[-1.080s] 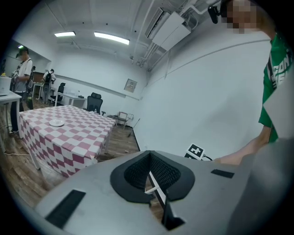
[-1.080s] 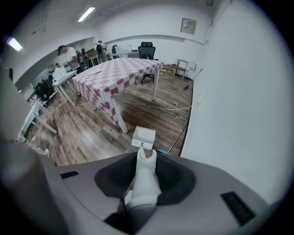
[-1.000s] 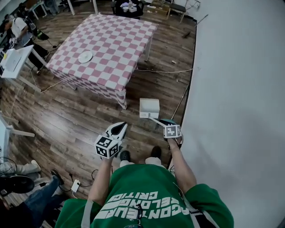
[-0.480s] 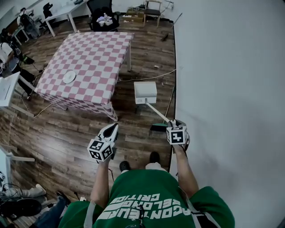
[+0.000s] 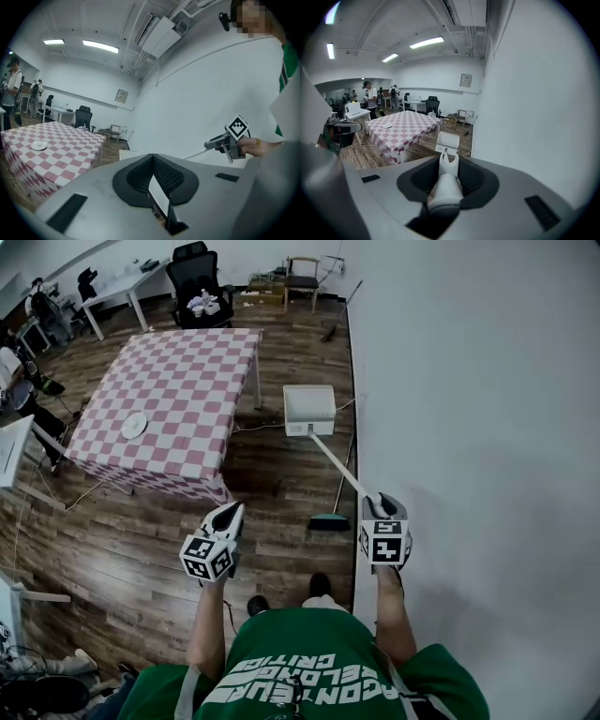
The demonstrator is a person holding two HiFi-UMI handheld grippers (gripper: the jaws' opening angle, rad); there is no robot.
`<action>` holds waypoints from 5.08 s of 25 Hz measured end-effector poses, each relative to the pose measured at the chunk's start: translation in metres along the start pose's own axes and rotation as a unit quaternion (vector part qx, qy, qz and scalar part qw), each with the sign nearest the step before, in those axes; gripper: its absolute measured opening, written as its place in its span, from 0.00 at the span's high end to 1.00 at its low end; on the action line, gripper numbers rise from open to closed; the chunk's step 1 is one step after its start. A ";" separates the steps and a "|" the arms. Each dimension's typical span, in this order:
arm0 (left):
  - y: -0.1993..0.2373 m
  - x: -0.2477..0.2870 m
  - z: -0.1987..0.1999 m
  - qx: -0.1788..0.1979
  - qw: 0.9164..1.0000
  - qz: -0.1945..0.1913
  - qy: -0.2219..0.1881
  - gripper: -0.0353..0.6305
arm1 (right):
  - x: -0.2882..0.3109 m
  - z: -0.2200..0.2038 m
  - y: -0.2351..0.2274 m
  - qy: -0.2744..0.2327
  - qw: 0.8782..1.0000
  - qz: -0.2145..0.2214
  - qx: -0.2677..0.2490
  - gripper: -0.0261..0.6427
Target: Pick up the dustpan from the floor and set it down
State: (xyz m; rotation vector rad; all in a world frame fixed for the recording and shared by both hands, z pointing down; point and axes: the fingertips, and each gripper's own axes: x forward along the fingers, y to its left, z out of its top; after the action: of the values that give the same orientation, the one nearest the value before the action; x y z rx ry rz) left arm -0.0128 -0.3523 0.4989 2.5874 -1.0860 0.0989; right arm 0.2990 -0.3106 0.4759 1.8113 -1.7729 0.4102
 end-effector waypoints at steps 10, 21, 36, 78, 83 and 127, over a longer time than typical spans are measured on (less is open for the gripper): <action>-0.011 0.012 0.016 0.022 1.000 -0.005 -0.005 0.94 | -0.018 0.011 -0.020 -0.027 0.999 -0.018 0.008 0.78; -0.021 0.012 0.022 0.024 0.999 -0.020 -0.026 0.94 | -0.021 0.002 -0.025 -0.020 0.999 -0.027 0.011 0.78; -0.025 0.009 0.018 0.021 0.999 -0.026 -0.022 0.94 | -0.025 -0.007 -0.025 -0.008 0.999 -0.028 0.012 0.78; -0.045 -0.085 -0.060 0.002 0.989 -0.143 0.046 0.94 | -0.144 -0.155 0.079 0.095 0.989 -0.089 0.065 0.78; -0.086 -0.084 -0.069 0.015 0.983 -0.176 0.058 0.94 | -0.158 -0.198 0.075 0.123 0.986 -0.092 0.068 0.78; -0.221 -0.158 -0.191 0.026 0.972 -0.183 0.147 0.94 | -0.142 -0.460 0.062 0.300 0.951 -0.011 0.074 0.78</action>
State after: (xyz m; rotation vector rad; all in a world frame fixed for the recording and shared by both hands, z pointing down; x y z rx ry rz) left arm 0.0433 -0.0377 0.5879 2.6605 -0.4999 0.4116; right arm 0.3039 0.0761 0.7688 1.5699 -1.3191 0.9883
